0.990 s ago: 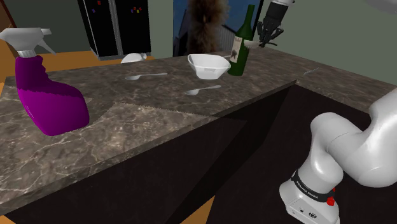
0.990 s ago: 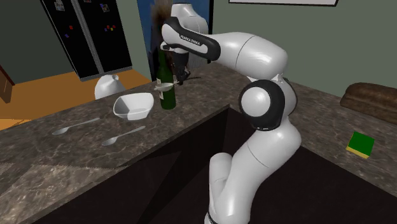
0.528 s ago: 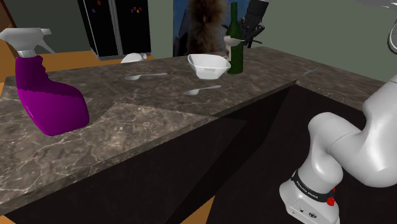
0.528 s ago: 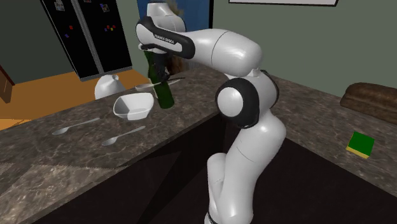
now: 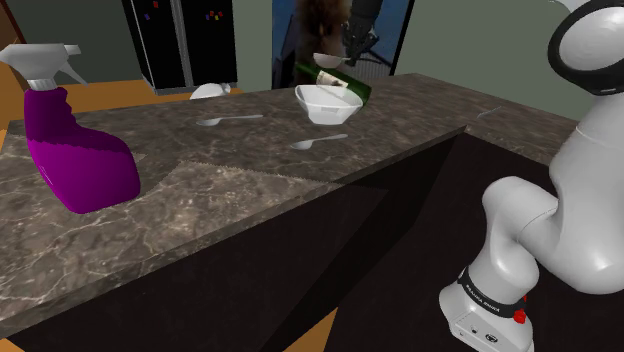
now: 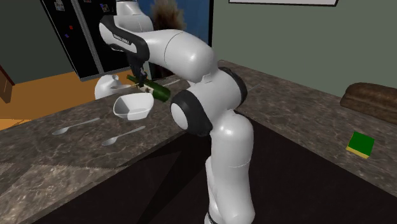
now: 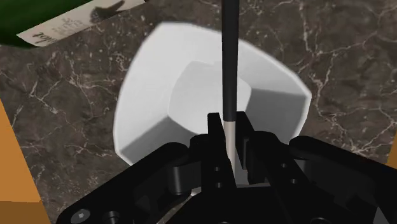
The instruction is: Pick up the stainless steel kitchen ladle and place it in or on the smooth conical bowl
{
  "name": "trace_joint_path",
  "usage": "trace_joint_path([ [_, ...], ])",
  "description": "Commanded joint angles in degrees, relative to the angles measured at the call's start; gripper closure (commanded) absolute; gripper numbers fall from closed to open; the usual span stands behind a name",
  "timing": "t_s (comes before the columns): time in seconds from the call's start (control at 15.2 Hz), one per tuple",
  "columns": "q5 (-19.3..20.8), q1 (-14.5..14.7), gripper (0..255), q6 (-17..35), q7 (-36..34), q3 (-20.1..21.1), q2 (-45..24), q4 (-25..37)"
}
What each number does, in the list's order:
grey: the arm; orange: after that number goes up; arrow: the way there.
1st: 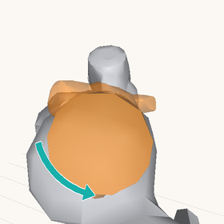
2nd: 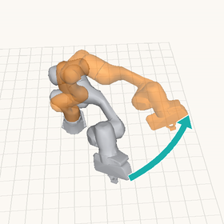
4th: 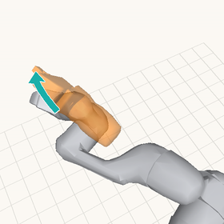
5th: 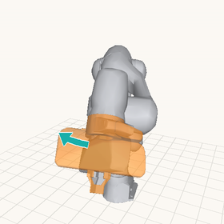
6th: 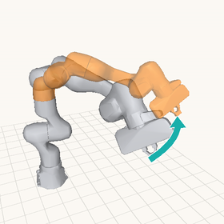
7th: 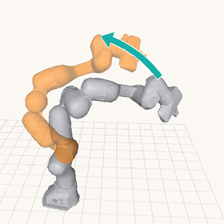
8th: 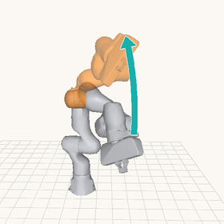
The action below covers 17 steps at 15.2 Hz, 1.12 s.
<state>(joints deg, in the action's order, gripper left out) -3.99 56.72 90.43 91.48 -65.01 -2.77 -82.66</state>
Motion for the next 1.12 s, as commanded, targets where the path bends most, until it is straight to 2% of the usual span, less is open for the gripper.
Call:
trace_joint_path([
  [0.0,-5.3,-1.5,255,-1.1,0.8,-0.2,-5.5,3.5],
  [0.13,-9.9,-4.6,255,-2.8,1.4,0.9,-10.5,7.6],
  [0.59,-6.0,-0.4,255,4.1,-0.4,0.7,-6.6,-1.2],
  [1.06,-3.6,2.0,255,10.3,-1.7,0.6,-4.0,-8.5],
])
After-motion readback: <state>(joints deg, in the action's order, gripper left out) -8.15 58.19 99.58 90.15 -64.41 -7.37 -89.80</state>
